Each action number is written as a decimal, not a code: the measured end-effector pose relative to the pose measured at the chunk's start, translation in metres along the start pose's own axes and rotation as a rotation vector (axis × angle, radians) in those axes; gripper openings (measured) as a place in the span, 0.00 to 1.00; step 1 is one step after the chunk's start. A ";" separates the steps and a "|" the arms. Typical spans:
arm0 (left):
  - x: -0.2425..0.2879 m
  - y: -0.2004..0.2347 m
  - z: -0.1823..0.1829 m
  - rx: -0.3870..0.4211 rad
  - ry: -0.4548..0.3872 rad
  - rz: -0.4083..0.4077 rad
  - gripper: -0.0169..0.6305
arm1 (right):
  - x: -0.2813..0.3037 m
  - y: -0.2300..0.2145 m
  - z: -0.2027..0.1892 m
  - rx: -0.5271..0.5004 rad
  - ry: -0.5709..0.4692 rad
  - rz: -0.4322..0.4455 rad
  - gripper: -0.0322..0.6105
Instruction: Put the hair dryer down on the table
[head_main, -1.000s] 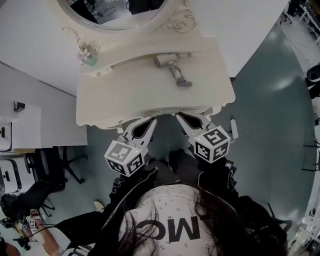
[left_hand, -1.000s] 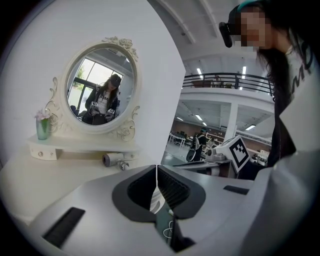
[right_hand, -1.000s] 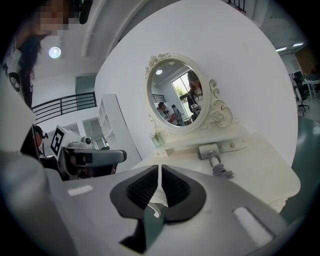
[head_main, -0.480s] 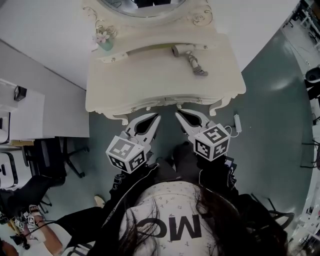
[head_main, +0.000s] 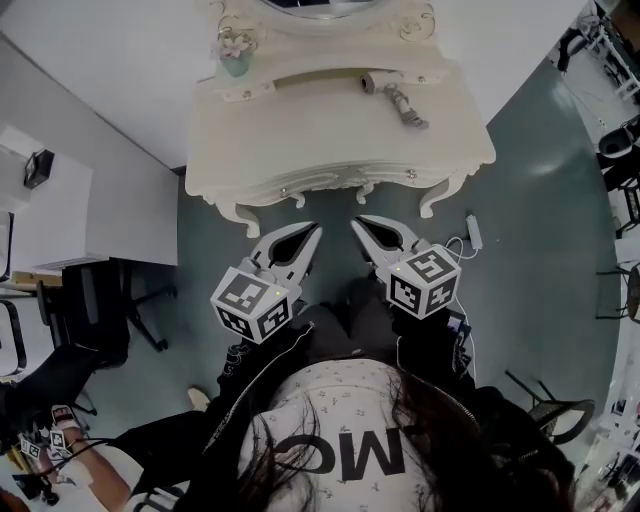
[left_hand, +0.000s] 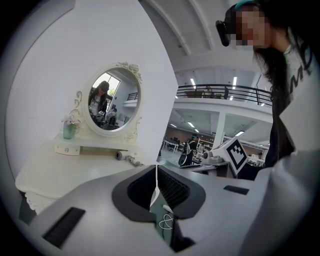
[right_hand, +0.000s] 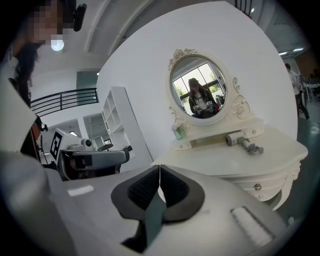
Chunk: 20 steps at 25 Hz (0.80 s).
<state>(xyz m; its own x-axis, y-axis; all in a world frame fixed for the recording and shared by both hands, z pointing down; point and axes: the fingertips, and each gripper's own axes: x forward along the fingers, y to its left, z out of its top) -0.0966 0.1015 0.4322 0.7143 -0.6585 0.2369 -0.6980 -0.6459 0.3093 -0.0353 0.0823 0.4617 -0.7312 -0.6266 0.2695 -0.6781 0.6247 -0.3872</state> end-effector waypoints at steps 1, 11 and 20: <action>-0.007 -0.003 -0.002 0.001 -0.003 -0.004 0.03 | -0.003 0.008 -0.004 -0.003 -0.001 -0.002 0.07; -0.058 -0.035 -0.017 0.018 -0.028 -0.043 0.03 | -0.032 0.064 -0.027 -0.044 -0.004 -0.015 0.07; -0.070 -0.052 -0.021 0.027 -0.039 -0.065 0.03 | -0.046 0.082 -0.035 -0.082 0.007 -0.015 0.07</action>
<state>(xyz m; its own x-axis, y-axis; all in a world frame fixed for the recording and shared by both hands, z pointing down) -0.1098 0.1894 0.4193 0.7563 -0.6288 0.1808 -0.6514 -0.6978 0.2979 -0.0599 0.1789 0.4481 -0.7209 -0.6332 0.2816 -0.6929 0.6514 -0.3092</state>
